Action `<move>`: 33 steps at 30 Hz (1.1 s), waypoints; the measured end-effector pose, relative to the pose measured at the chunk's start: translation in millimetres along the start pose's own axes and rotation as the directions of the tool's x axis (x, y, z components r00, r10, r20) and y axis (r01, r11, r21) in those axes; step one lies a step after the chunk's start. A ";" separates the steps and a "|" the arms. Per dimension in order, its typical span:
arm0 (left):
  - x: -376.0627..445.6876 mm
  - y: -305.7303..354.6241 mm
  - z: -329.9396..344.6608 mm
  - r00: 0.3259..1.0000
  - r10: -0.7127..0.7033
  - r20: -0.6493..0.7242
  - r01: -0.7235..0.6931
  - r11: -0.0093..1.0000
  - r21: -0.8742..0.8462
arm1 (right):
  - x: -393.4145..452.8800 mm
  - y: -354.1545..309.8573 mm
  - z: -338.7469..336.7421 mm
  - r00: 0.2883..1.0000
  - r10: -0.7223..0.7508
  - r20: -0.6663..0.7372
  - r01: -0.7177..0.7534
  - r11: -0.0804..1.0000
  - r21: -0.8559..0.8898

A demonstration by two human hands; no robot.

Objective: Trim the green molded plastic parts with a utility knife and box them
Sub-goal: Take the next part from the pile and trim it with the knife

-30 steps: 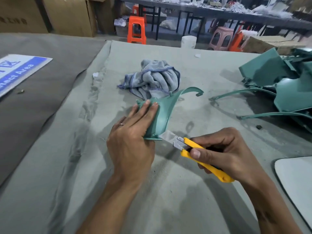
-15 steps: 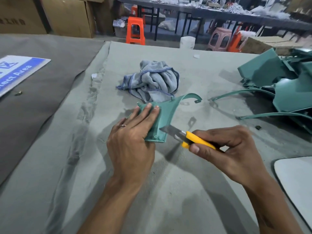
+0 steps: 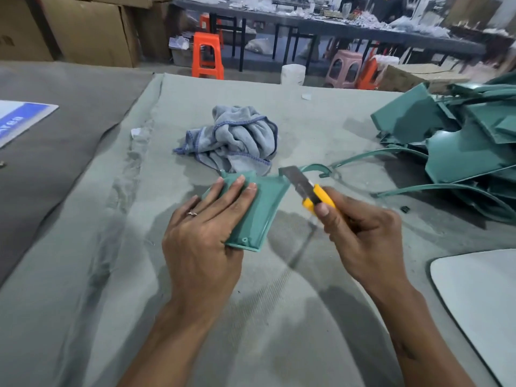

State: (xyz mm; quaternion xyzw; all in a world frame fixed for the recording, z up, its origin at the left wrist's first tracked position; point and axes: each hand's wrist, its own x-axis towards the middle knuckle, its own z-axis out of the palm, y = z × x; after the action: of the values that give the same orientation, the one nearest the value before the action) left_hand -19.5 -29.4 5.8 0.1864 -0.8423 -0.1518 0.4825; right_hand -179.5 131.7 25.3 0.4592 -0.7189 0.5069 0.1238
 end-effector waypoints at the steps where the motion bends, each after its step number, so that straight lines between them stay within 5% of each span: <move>1: -0.1 -0.5 -0.1 1.000 0.011 -0.006 -0.011 1.000 0.005 | 0.4 3.9 1.3 0.998 0.010 -0.063 -0.018 0.992 -0.128; 4: -0.7 2.2 0.1 1.000 0.030 -0.008 -0.030 1.000 -0.005 | 2.9 8.9 -0.8 0.973 0.037 -0.228 -0.114 0.936 -0.334; 10: 0.1 4.3 -2.1 0.995 0.073 -0.061 -0.072 0.997 0.015 | 0.9 9.4 -10.5 0.991 -0.114 -0.077 0.112 0.993 -0.021; 13: 1.4 3.0 -3.1 0.990 0.113 -0.079 -0.112 0.993 0.021 | 2.1 14.0 -6.3 0.988 0.072 -0.137 -0.078 0.996 -0.034; 16: 0.8 3.7 -2.4 0.989 0.130 -0.074 -0.129 0.992 0.015 | 2.8 25.1 -4.5 0.909 0.244 -0.337 -0.314 0.934 -0.170; 22: 0.2 3.5 -2.4 0.982 0.171 -0.083 -0.171 0.985 0.009 | 4.2 30.3 -17.9 0.967 0.087 -0.240 -0.108 0.991 -0.078; 29: -0.2 0.7 -0.3 0.970 0.223 -0.099 -0.225 0.974 -0.012 | 3.1 54.8 -23.0 0.808 0.443 -0.389 -0.524 0.841 -0.131; 33: -0.5 -1.2 1.8 0.967 0.225 -0.122 -0.230 0.973 -0.026 | 6.1 50.3 -23.7 0.787 0.487 -0.380 -0.484 0.868 0.109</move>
State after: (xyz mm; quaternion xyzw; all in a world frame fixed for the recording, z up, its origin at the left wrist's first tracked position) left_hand -20.5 -30.1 4.0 0.0877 -0.8248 -0.1008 0.5495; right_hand -229.2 151.7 9.1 0.1476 -0.7712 0.6054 0.1304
